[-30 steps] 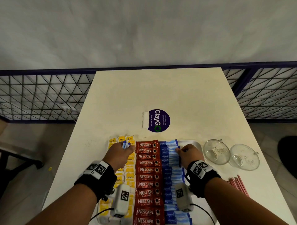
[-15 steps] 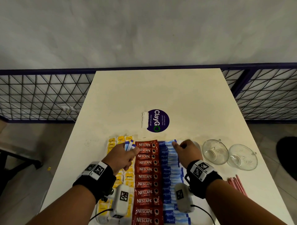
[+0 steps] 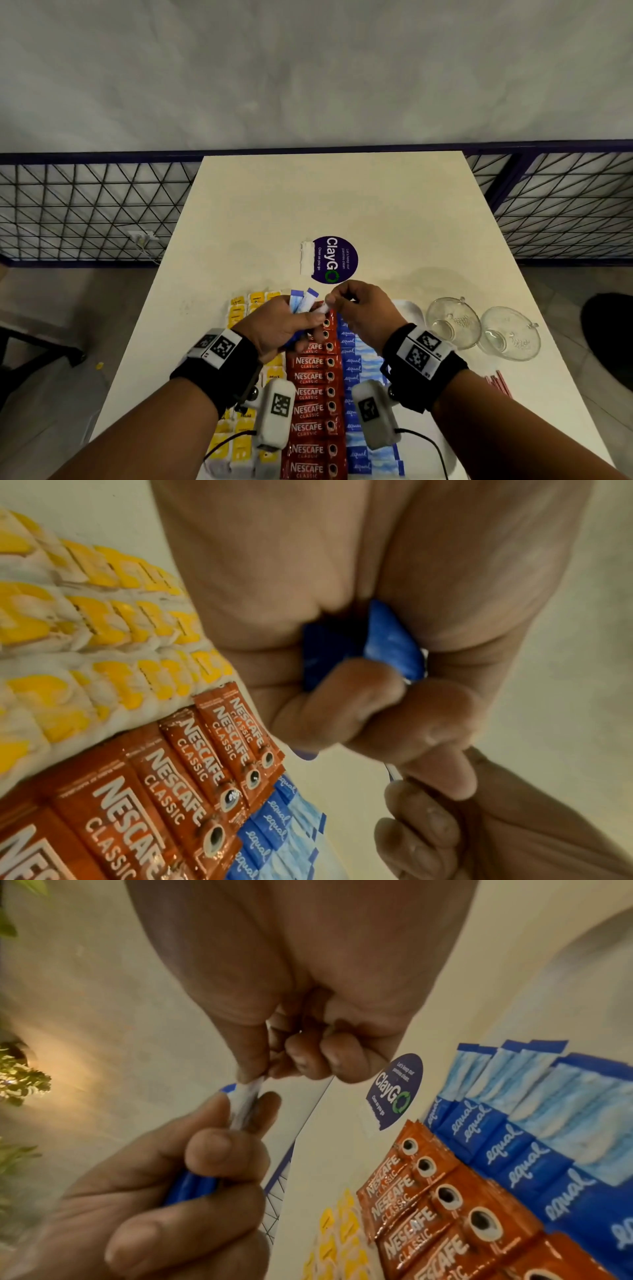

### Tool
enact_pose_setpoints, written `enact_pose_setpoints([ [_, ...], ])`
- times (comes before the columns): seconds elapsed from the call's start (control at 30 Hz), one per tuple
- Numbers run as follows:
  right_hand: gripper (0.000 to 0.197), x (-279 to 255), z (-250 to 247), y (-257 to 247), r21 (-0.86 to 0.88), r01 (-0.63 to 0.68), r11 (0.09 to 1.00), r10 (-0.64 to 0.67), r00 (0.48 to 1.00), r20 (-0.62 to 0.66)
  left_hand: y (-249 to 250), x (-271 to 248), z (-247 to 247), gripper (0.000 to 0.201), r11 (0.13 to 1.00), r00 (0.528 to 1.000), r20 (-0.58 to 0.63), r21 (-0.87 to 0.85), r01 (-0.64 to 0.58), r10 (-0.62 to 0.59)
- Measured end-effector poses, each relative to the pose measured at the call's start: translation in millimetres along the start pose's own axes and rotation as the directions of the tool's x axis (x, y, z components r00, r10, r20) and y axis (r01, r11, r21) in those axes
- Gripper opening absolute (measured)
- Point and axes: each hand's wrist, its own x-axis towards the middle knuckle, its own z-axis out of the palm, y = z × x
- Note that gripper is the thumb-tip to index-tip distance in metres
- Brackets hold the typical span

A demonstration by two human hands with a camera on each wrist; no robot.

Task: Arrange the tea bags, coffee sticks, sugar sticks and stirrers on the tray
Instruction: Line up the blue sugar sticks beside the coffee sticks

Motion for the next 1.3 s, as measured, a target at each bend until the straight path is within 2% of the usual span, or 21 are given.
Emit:
enact_pose_setpoints([
  [0.13, 0.018, -1, -3, 2, 0.079, -0.015, 0.997, 0.021, 0.997, -0.075, -2, 5, -7, 0.015, 0.998, 0.990, -0.127, 0.023, -0.061, 0.064],
  [0.27, 0.015, -5, -5, -5, 0.063, -0.003, 0.998, 0.005, 1.000, -0.028, -3, 7, -7, 0.016, 0.992, 0.986, -0.134, 0.090, -0.090, 0.101],
  [0.37, 0.015, -4, -7, -5, 0.035, -0.002, 0.999, 0.004, 0.999, -0.053, -2, 8, -4, 0.017, 0.990, 0.978, -0.164, 0.085, -0.115, 0.128],
  [0.47, 0.016, -4, -8, -3, 0.124, -0.033, 0.992, 0.041, 0.998, -0.055, -1, 9, -2, 0.021, 0.988, 0.974, -0.173, 0.078, -0.134, 0.146],
  [0.63, 0.016, -5, -12, -2, 0.155, -0.032, 0.987, 0.047, 0.994, -0.095, 3, 6, 1, 0.026, 0.983, 0.969, -0.178, 0.088, -0.159, 0.173],
  [0.77, 0.016, -5, -14, -2, 0.296, -0.039, 0.954, 0.075, 0.991, -0.112, 2, 7, 0, 0.026, 0.982, 0.958, -0.223, 0.093, -0.166, 0.183],
  [0.93, 0.010, -3, -13, 4, 0.266, -0.029, 0.964, 0.063, 0.991, -0.120, 1, 12, -1, 0.025, 0.985, 0.957, -0.239, 0.073, -0.154, 0.167],
  [1.03, 0.011, -2, -20, 13, 0.292, -0.053, 0.955, 0.108, 0.978, -0.177, -4, 16, -12, 0.024, 0.991, 0.933, -0.336, 0.072, -0.111, 0.129],
  [1.17, 0.010, -5, -35, 40, 0.297, -0.131, 0.946, 0.216, 0.937, -0.276, -24, 17, -36, 0.029, 0.993, 0.884, -0.463, 0.116, -0.003, 0.057],
  [1.23, 0.009, -9, -37, 48, 0.352, -0.148, 0.924, 0.254, 0.927, -0.278, -32, 16, -37, 0.035, 0.990, 0.894, -0.447, 0.139, 0.027, 0.038],
  [1.3, 0.009, -12, -35, 48, 0.360, -0.119, 0.925, 0.226, 0.935, -0.272, -31, 15, -27, 0.039, 0.993, 0.918, -0.396, 0.116, 0.016, 0.031],
])
